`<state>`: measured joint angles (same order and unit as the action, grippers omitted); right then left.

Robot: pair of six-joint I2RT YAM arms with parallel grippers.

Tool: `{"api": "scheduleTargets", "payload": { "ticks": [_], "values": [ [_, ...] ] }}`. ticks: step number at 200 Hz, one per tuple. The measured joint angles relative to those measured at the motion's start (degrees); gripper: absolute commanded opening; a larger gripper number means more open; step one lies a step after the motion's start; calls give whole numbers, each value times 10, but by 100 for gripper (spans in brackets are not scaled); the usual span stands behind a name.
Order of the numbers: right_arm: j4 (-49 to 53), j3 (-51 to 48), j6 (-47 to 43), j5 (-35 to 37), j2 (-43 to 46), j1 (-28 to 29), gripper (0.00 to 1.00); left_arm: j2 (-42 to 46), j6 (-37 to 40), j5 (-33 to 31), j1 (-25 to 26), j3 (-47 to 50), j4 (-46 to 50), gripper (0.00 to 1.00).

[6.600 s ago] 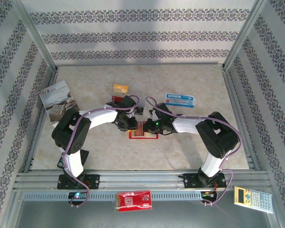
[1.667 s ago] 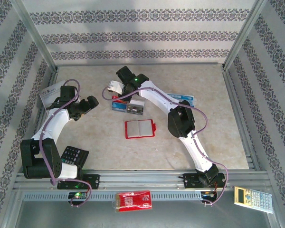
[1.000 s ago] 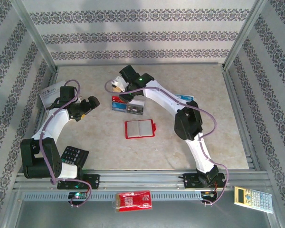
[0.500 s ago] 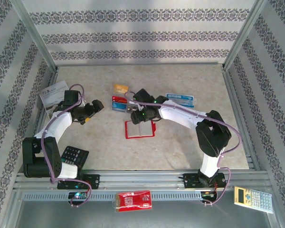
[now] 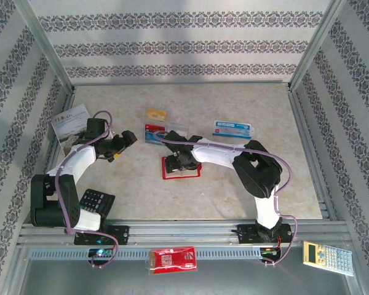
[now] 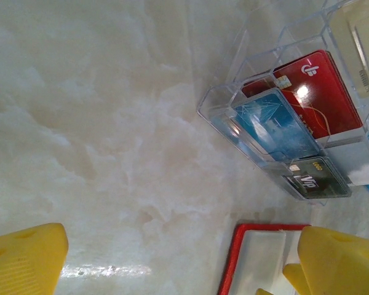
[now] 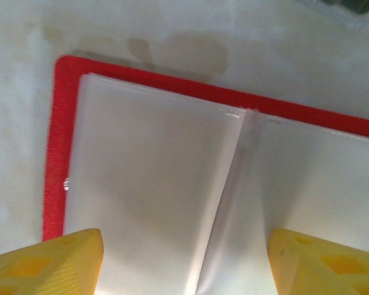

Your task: Take the credit cards out of the card holder

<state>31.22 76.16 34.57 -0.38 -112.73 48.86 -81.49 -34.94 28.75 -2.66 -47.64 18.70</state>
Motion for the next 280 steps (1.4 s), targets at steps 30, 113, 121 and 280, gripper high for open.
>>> {"api": "scheduleTargets", "payload": {
  "ticks": [30, 113, 121, 280],
  "values": [
    [11, 9, 2, 9, -8, -4, 66, -14, -1, 7, 12, 0, -1, 91],
    [4, -10, 13, -1, -3, -29, 41, -54, -16, 28, 106, 0, -3, 66],
    [4, -11, 12, -1, -2, -30, 40, -59, -20, 30, 120, 0, -4, 62],
    [-35, -47, 11, -5, 18, -36, 35, -165, -108, 97, 244, -3, -132, 29]
  ]
}}
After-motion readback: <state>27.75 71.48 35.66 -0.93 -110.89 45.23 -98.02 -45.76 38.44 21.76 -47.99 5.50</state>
